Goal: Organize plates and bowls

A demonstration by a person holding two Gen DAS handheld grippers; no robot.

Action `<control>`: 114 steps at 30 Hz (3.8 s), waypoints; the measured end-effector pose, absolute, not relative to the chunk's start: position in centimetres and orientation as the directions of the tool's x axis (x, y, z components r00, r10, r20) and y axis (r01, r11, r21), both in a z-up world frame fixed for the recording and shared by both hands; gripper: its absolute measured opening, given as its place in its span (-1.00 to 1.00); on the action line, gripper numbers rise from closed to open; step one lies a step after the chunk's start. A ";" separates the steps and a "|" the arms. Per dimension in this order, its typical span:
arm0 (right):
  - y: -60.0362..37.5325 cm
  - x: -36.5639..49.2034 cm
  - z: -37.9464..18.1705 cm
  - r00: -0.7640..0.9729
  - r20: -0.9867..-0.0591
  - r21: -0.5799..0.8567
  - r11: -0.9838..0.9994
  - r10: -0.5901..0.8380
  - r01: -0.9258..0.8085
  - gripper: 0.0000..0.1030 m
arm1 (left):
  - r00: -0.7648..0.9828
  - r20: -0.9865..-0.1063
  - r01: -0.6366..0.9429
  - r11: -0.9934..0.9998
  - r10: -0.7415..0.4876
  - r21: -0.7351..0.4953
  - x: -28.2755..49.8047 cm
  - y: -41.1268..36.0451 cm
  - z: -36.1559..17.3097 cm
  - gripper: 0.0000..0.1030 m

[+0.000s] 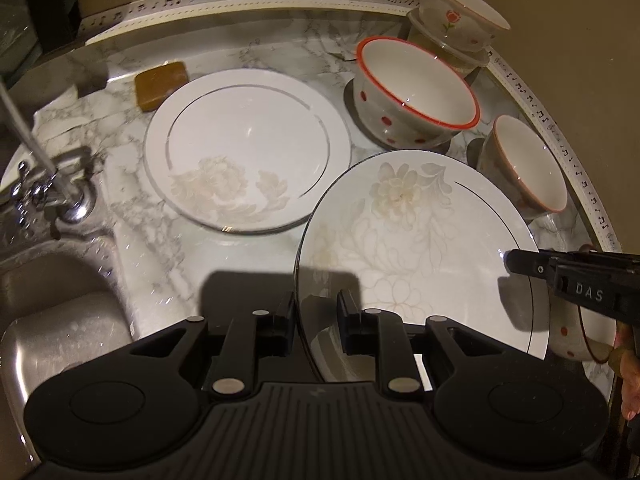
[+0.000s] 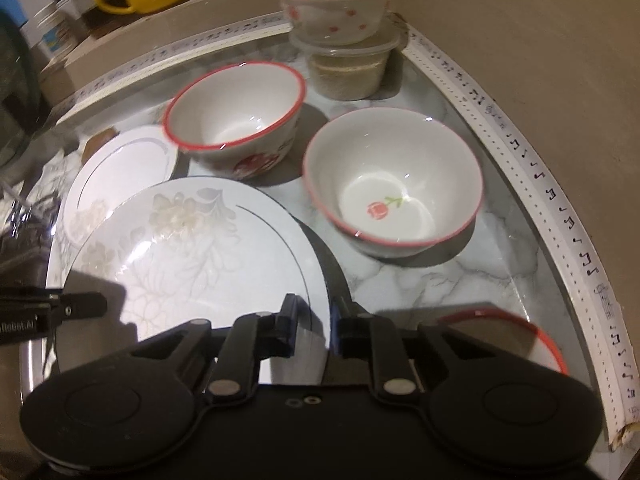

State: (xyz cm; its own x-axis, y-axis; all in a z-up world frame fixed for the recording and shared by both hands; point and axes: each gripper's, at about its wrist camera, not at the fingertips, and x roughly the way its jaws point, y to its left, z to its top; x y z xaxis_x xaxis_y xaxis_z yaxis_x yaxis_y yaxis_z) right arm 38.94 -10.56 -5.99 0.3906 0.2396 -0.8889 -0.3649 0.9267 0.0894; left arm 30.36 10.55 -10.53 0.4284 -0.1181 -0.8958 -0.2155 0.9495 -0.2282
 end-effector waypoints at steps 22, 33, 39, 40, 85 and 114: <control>-10.9 29.5 -5.8 0.341 -0.899 0.125 0.906 0.276 -0.404 -0.69 | 0.379 -0.912 -0.187 0.952 -0.158 -0.242 20.2 10.5 -10.5 -0.61; -11.1 27.5 -5.6 0.331 -0.906 0.125 0.914 0.264 -0.387 -0.70 | 0.382 -0.912 -0.185 0.955 -0.148 -0.232 18.4 10.0 -10.5 -0.61; -11.1 27.5 -5.7 0.327 -0.908 0.127 0.917 0.261 -0.379 -0.68 | 0.389 -0.909 -0.175 0.957 -0.147 -0.230 18.2 10.0 -10.5 -0.61; -11.1 27.6 -5.7 0.324 -0.909 0.128 0.917 0.261 -0.378 -0.68 | 0.392 -0.908 -0.175 0.957 -0.147 -0.231 18.2 10.0 -10.5 -0.61; -0.6 37.5 0.1 0.409 -0.802 0.159 0.816 0.435 -0.556 0.72 | 0.628 -0.776 -0.196 0.978 0.066 -0.076 31.7 16.4 -4.1 0.56; 3.4 43.4 -8.3 0.334 -0.856 0.199 0.848 0.395 -0.491 0.25 | 0.527 -0.846 -0.238 0.970 0.083 -0.053 39.5 19.6 -11.5 0.56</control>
